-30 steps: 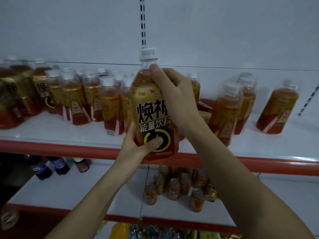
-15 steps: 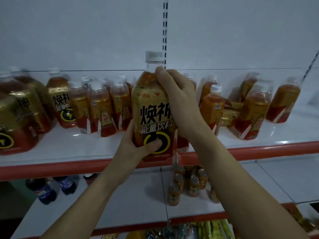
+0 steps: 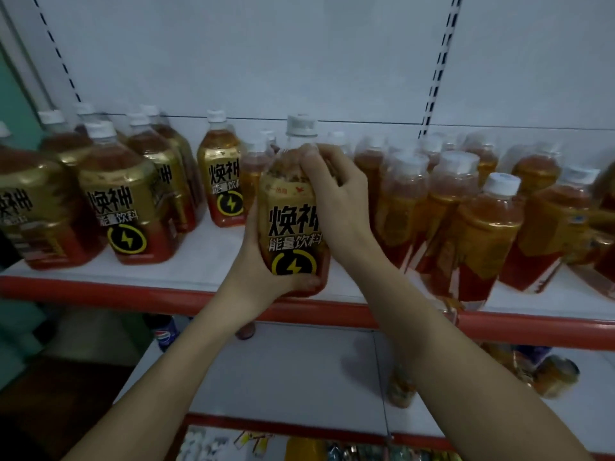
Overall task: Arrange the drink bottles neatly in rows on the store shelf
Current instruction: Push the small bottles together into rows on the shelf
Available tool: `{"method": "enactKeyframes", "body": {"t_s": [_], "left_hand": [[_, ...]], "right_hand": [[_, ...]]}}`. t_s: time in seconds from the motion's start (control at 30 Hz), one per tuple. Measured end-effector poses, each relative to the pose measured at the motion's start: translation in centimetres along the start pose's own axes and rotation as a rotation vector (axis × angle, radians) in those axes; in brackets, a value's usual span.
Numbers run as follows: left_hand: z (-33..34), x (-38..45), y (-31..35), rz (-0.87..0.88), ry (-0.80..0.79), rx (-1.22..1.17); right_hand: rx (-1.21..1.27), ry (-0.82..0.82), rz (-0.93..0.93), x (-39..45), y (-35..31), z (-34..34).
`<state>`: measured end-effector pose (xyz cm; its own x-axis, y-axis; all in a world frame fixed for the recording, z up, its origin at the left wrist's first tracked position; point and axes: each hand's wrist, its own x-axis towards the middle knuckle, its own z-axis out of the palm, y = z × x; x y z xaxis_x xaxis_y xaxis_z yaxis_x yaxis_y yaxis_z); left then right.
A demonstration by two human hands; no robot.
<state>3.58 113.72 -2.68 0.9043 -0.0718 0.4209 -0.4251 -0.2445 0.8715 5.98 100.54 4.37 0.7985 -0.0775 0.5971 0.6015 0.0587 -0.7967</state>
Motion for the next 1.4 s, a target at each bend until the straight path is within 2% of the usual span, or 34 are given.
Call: {"method": "enactKeyframes", "body": {"t_s": [0.33,0.47,0.57,0.73,0.9,1.17,1.4], "left_hand": [[-9.3,3.8,-6.0,0.006,0.025,-0.024],[-11.1,4.9,-7.9,-0.021,0.013,-0.049],[-11.5,5.5,-8.4,-0.034,0.032,-0.085],[-11.5,5.7,-9.0,-0.057,0.065,-0.077],[-11.6,6.0,-8.9,-0.065,0.051,-0.073],[-11.9,7.1,-9.4,-0.064,0.019,-0.025],[-11.7,8.0,-9.4,-0.086,0.044,-0.022]], "right_hand": [[-0.061,-0.005,-0.017,2.2,5.1,10.6],[-0.049,0.019,-0.005,3.1,7.1,12.7],[-0.064,-0.027,0.034,3.8,7.7,13.7],[-0.053,-0.108,0.102,4.3,7.9,13.5],[-0.112,-0.171,0.26,4.3,8.5,12.4],[-0.142,-0.155,0.285,3.6,8.5,12.3],[-0.198,-0.056,0.307,4.2,7.8,12.6]]}}
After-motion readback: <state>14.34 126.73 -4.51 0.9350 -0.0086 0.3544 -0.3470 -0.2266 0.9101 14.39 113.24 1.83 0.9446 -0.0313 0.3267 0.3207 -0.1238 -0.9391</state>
